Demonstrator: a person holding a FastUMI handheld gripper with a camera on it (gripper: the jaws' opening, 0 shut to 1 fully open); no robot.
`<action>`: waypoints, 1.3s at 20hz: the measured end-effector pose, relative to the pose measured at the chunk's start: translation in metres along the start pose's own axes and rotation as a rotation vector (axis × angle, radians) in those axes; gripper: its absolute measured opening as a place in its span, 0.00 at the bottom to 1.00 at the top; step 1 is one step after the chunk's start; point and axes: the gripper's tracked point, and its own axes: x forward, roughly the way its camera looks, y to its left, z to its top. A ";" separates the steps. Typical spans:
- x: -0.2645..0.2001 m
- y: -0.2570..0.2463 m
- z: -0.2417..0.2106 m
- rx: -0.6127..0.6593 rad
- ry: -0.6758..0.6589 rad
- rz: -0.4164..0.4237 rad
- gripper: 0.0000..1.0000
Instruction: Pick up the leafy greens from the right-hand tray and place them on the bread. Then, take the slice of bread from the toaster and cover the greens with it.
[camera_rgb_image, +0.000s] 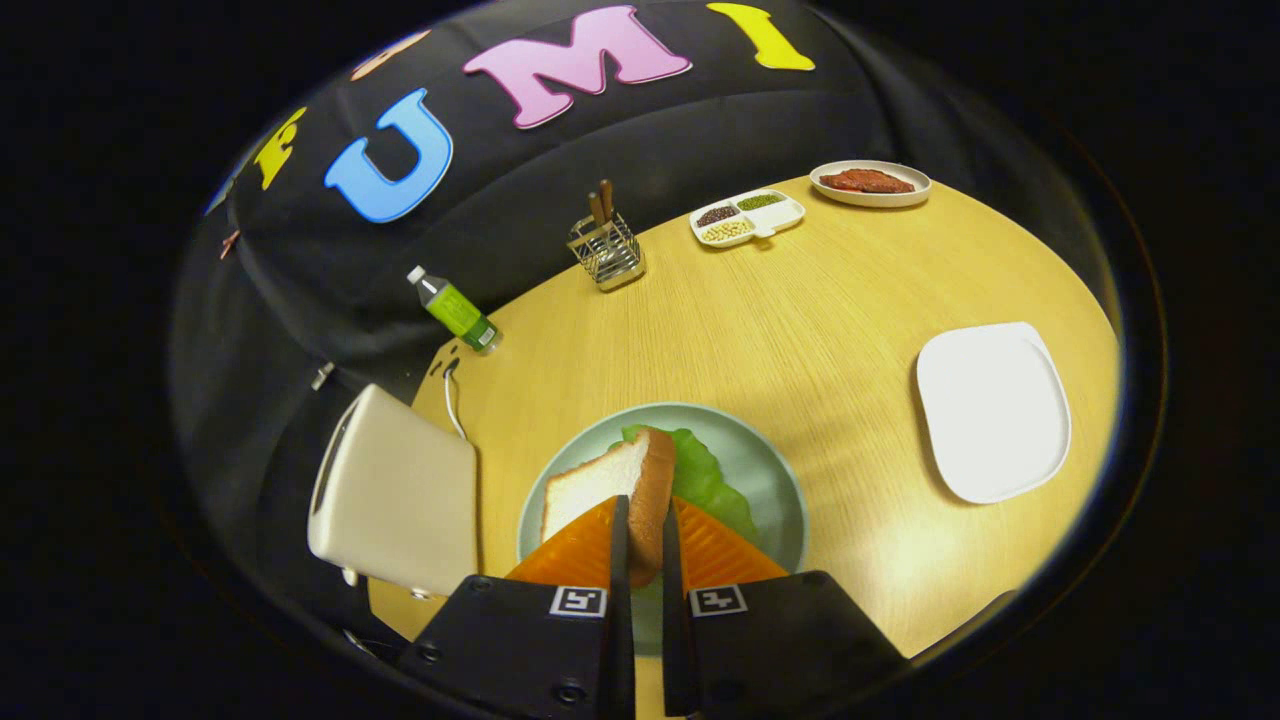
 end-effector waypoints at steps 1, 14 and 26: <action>0.001 -0.002 0.001 -0.019 0.002 -0.002 0.16; 0.005 -0.020 -0.002 -0.070 0.007 -0.037 0.16; -0.001 -0.038 0.002 -0.157 0.007 -0.131 0.63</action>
